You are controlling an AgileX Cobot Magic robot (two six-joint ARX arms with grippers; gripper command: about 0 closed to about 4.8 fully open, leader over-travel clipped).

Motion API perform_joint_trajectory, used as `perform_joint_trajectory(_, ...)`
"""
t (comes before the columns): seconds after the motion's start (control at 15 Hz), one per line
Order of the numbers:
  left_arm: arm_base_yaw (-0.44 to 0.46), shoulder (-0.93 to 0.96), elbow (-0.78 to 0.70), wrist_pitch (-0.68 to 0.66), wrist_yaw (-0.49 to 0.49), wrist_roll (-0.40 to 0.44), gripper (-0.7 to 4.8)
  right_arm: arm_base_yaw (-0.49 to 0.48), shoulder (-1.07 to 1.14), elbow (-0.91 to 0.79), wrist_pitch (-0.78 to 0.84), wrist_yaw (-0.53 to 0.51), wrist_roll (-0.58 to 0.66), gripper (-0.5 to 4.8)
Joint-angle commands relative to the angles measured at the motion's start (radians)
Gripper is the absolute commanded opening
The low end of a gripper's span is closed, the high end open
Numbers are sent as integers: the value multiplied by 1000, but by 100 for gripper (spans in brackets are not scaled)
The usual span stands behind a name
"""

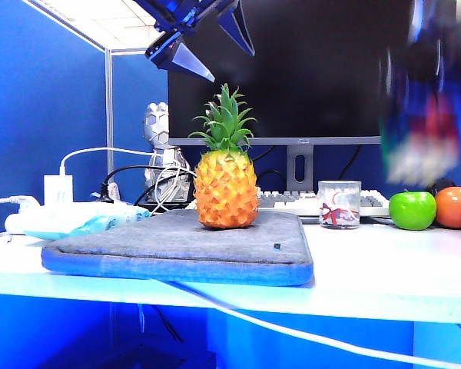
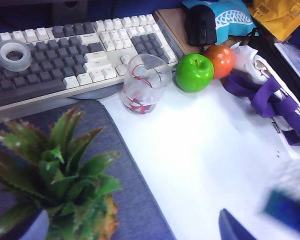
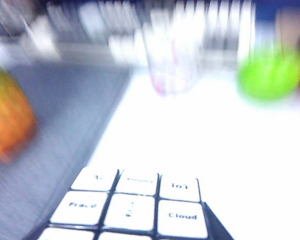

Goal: Rotate the Rubik's Cube so that its red face is facing towards you.

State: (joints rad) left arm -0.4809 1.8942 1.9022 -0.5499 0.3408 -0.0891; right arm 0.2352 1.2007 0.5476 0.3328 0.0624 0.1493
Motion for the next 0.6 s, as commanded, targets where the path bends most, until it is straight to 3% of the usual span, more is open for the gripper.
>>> perform_joint_trajectory(0.07, -1, -7, 3, 13, 31, -24, 479, 2, 190, 0, 388, 6, 8, -1)
perform_joint_trajectory(0.47, -1, -7, 0, -29, 53, 0, 479, 2, 507, 2, 621, 10, -12, -1)
perform_joint_trajectory(0.6, -1, -7, 0, -45, 65, 7, 479, -11, 541, 14, 620, 6, -33, -1)
